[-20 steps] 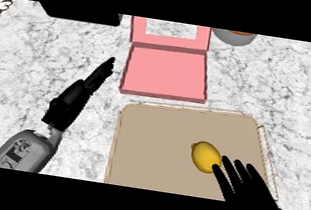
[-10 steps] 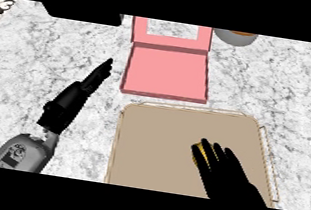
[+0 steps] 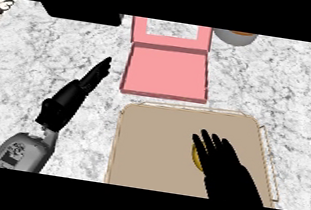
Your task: Pick the lemon from the tray and place it in the cardboard box
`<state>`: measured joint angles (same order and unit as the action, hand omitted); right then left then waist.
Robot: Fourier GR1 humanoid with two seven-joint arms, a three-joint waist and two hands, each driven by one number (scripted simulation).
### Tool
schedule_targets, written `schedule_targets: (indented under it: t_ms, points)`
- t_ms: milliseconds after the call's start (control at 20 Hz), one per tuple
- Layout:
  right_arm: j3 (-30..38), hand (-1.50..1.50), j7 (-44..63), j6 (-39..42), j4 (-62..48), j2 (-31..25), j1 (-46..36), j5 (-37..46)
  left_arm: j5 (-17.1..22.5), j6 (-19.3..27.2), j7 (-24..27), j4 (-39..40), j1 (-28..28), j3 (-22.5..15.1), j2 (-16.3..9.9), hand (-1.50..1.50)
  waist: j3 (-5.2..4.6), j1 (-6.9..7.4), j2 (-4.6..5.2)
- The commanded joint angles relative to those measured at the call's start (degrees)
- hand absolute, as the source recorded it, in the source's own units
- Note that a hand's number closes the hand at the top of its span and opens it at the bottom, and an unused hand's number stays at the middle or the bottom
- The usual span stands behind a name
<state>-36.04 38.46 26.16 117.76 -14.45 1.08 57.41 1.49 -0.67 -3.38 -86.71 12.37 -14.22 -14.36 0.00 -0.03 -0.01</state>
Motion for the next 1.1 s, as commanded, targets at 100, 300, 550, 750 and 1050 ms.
schedule_targets:
  t_ms: [100,300,550,750,1050]
  points:
    - [3.57,-1.50,-5.67,-3.00,-6.19,2.16,-3.24,1.05,-1.35,-1.87,-2.63,-3.44,-1.12,1.59,1.79,0.00,0.00,0.11,-0.02]
    - [-0.08,-1.50,-6.83,-7.91,-7.99,1.44,1.81,6.00,-5.61,-0.43,1.93,1.22,-1.85,0.80,4.79,0.00,0.00,-0.13,-0.01]
    - [4.13,-1.50,-9.28,-3.54,-14.42,3.80,-3.68,4.26,-4.18,-4.25,0.58,0.22,-0.78,5.09,3.19,0.00,0.00,0.05,0.04]
    - [4.43,-1.50,-8.26,-0.22,-9.78,3.70,-1.23,5.09,-4.59,-5.89,-2.50,-0.70,0.14,5.99,4.79,0.00,-0.01,-0.06,-0.01]
    - [5.12,-1.50,-11.80,-4.08,-17.45,4.94,-1.47,7.06,-6.95,-5.71,-1.27,-0.50,-0.19,5.72,7.08,0.00,0.00,-0.06,0.01]
